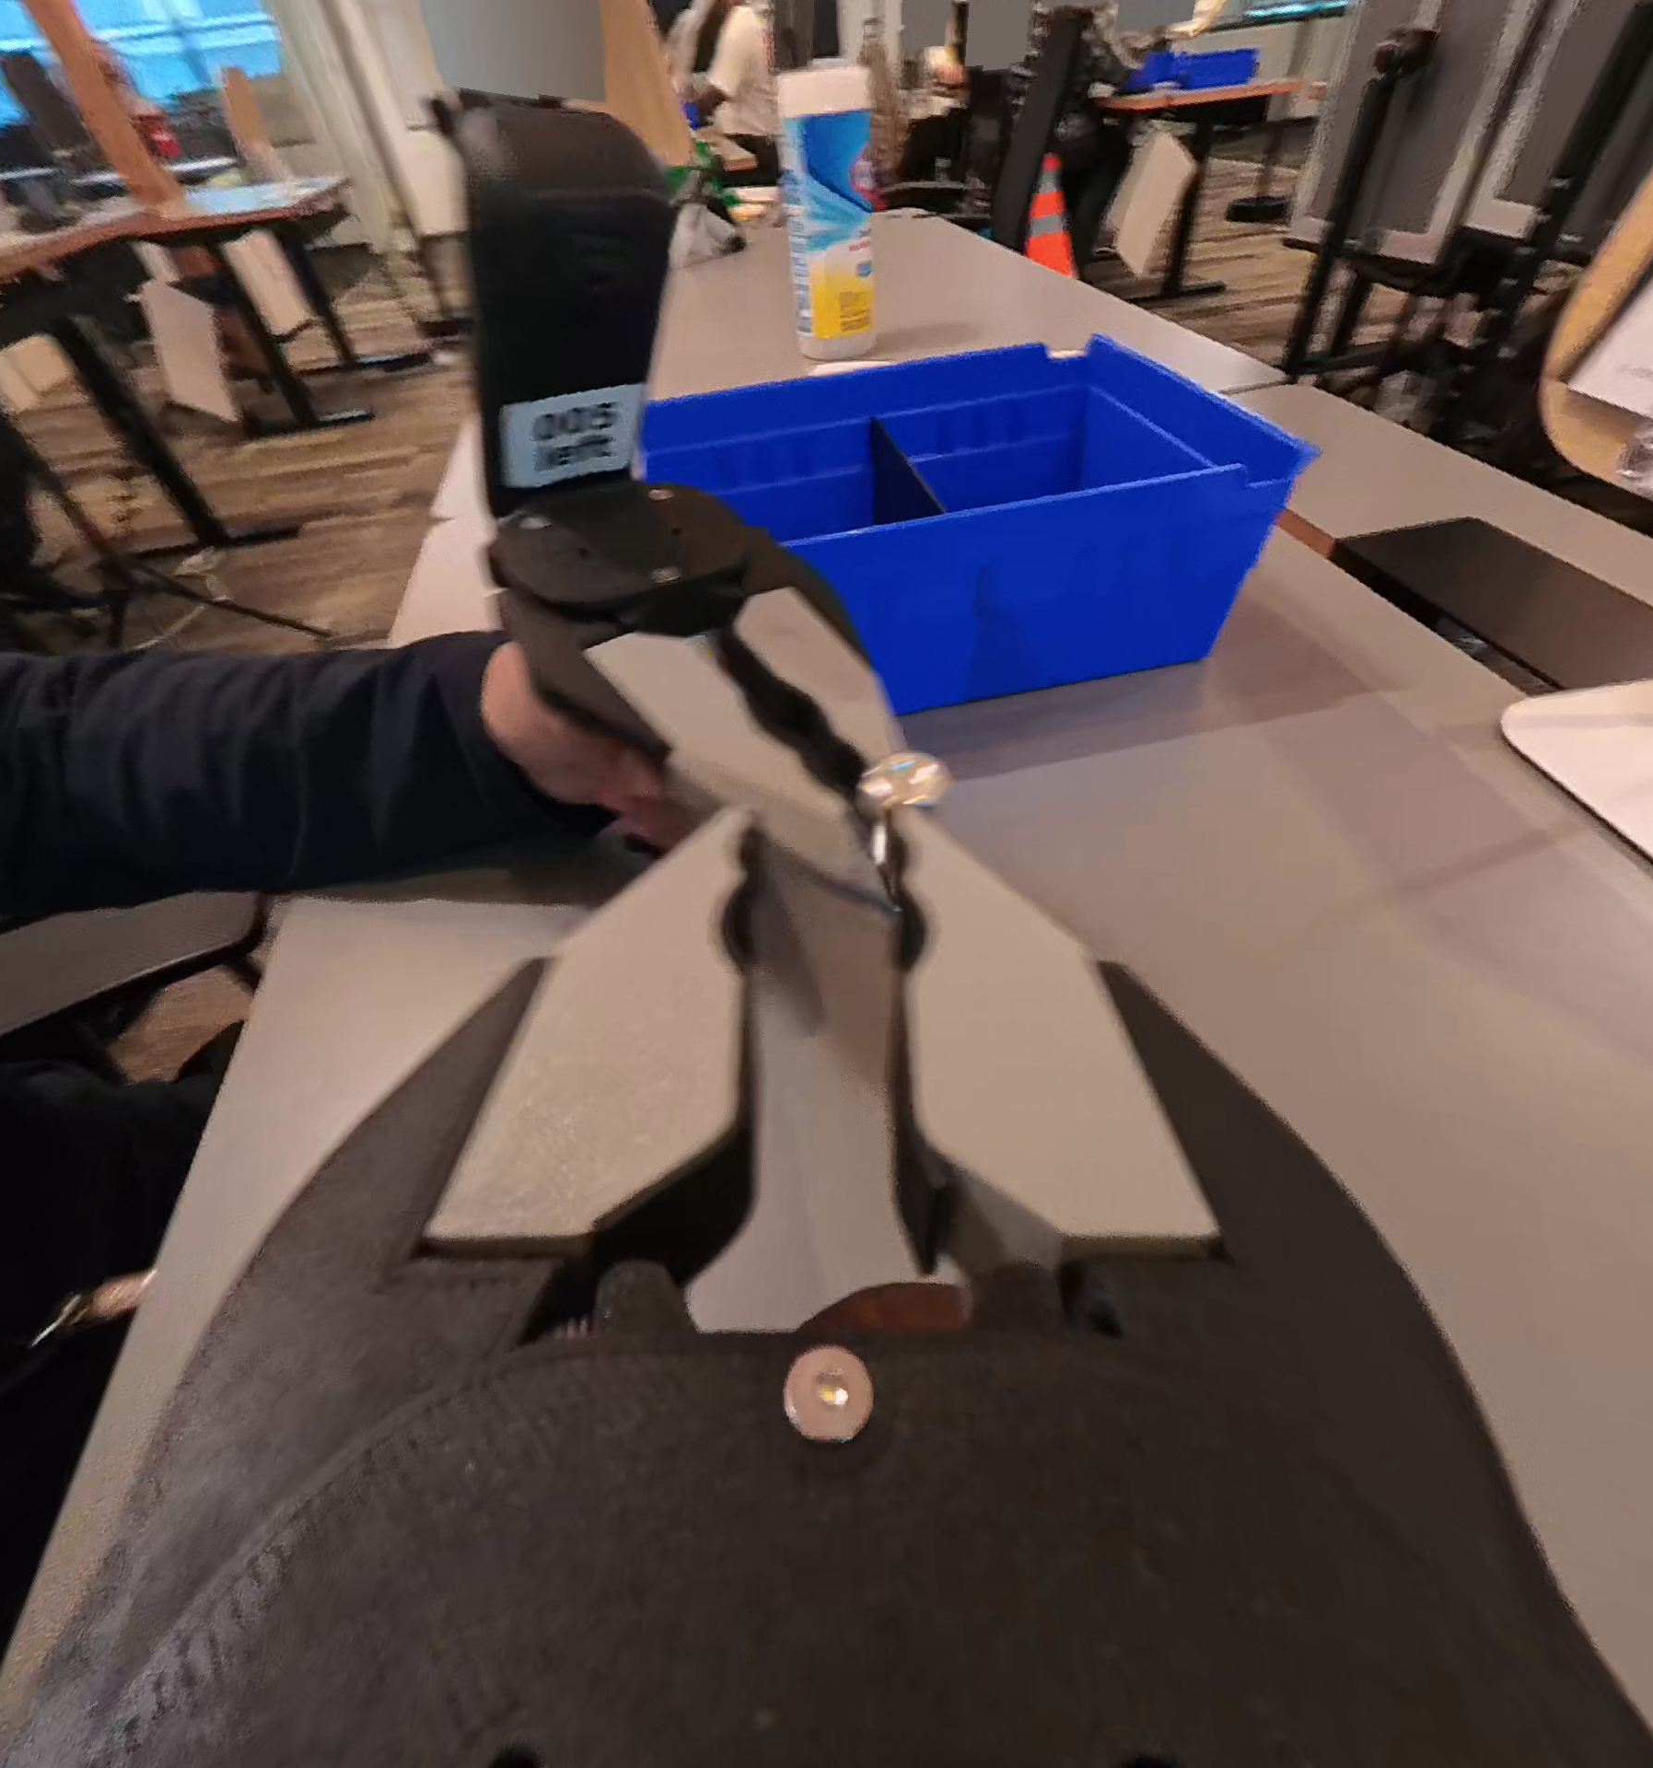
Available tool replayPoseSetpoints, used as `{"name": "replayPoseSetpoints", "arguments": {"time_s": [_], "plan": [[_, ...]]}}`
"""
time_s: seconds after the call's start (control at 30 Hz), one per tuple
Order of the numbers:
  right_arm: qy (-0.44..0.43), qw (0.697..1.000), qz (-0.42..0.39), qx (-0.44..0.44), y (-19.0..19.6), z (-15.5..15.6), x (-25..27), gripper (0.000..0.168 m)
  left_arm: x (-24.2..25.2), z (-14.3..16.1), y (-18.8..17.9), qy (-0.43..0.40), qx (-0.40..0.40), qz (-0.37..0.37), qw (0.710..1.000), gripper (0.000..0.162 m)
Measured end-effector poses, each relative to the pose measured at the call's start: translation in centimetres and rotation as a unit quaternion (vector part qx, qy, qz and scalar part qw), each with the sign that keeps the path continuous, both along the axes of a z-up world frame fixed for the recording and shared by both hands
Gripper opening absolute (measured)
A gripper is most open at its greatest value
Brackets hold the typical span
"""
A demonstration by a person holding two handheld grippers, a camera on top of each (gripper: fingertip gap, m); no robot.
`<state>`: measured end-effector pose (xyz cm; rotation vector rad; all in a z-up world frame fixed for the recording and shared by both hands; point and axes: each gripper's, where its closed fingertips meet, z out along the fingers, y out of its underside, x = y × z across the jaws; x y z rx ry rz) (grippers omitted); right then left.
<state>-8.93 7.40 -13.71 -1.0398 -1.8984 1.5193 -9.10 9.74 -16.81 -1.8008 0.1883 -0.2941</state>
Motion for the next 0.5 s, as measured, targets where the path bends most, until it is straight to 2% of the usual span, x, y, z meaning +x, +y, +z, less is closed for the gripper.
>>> {"name": "replayPoseSetpoints", "arguments": {"time_s": [0.03, 0.07, 0.17, 0.2, 0.3, 0.37, 0.4, 0.43, 0.5], "plan": [[0.005, 1.000, 0.017, -0.006, -0.2, 0.3, 0.5, 0.000, -0.7, 0.2, 0.0, -0.011, 0.003, 0.015, 1.000, 0.007], [0.011, 0.999, 0.025, -0.023, -0.2, 0.9, 0.7, 0.005, -1.4, 0.3, 0.0, -0.022, 0.003, 0.027, 0.999, 0.007], [0.020, 0.998, -0.012, -0.051, 0.8, 1.6, -0.1, 0.036, -1.5, 0.4, -0.3, -0.045, 0.001, 0.013, 0.999, 0.006], [0.019, 0.998, -0.019, -0.049, 0.9, 1.4, -0.3, 0.039, -1.1, 0.5, -0.3, -0.041, 0.004, 0.005, 0.999, 0.006], [0.009, 0.999, -0.016, -0.034, 0.4, 0.6, -0.6, 0.043, 1.0, 0.3, -0.3, -0.015, 0.001, -0.032, 0.999, 0.006], [0.004, 1.000, 0.004, -0.028, -0.6, 0.2, -0.4, 0.039, 2.7, 0.3, -0.6, -0.005, 0.005, -0.069, 0.998, 0.007], [0.001, 0.999, 0.023, -0.025, -1.2, 0.1, -0.1, 0.028, 2.9, 0.5, -0.6, -0.005, 0.009, -0.073, 0.997, 0.006], [-0.001, 0.999, 0.033, -0.022, -1.6, 0.0, 0.2, 0.033, 2.7, 0.6, -0.6, -0.010, 0.012, -0.068, 0.998, 0.007], [0.003, 1.000, 0.024, -0.016, -1.2, 0.3, 0.2, 0.031, 2.2, 1.0, -0.7, -0.025, 0.016, -0.065, 0.997, 0.007]]}}
